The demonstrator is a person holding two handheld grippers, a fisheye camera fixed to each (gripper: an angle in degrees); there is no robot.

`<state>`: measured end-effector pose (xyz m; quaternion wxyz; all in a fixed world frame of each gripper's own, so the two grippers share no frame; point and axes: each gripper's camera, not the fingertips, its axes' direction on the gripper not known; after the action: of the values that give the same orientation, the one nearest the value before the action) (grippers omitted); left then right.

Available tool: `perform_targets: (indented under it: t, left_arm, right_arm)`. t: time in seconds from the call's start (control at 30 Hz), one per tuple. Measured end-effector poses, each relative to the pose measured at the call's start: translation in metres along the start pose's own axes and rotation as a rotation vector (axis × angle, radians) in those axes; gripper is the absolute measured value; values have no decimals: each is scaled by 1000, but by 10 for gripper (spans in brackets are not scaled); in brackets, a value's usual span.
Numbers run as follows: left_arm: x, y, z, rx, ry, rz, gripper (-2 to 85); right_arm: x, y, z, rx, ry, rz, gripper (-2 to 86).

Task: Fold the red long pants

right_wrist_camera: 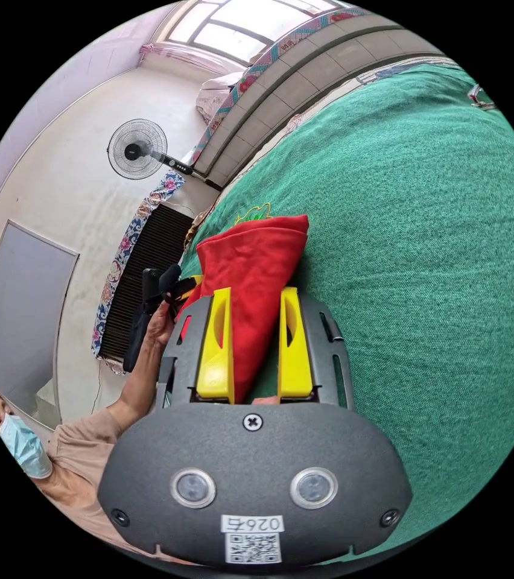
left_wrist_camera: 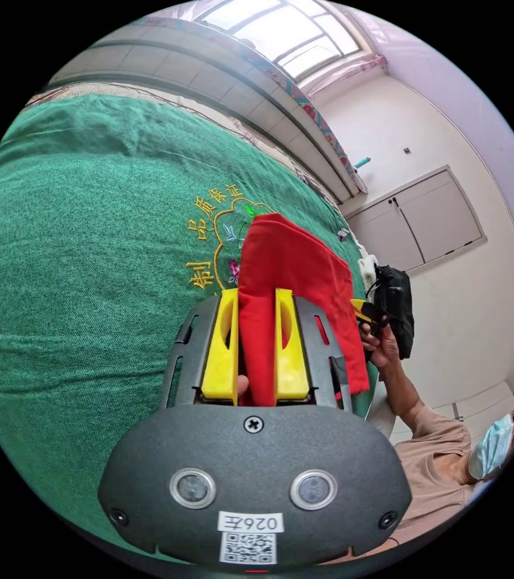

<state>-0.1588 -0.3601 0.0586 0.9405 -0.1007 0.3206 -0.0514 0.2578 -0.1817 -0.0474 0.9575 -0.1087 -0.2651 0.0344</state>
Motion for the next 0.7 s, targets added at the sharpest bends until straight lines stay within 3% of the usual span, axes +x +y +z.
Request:
perform_targets:
  t: [0.13,0.33,0.47,0.7]
  left_arm:
    - [-4,-2,5,-43,50,7,63]
    - [34,-3,51,-340,176,195,54]
    - [39,-1,54,-247,120,222,84]
    - [17,7,60,-72,192,131,141]
  right_arm:
    - [5,-4,-7,-72,-21,-16,6]
    - [19,-3,-58,-233,124,-82,-6]
    - [37,14,-94,-209,85,-92,32]
    - [55,33,-88,-209,65,-94,90]
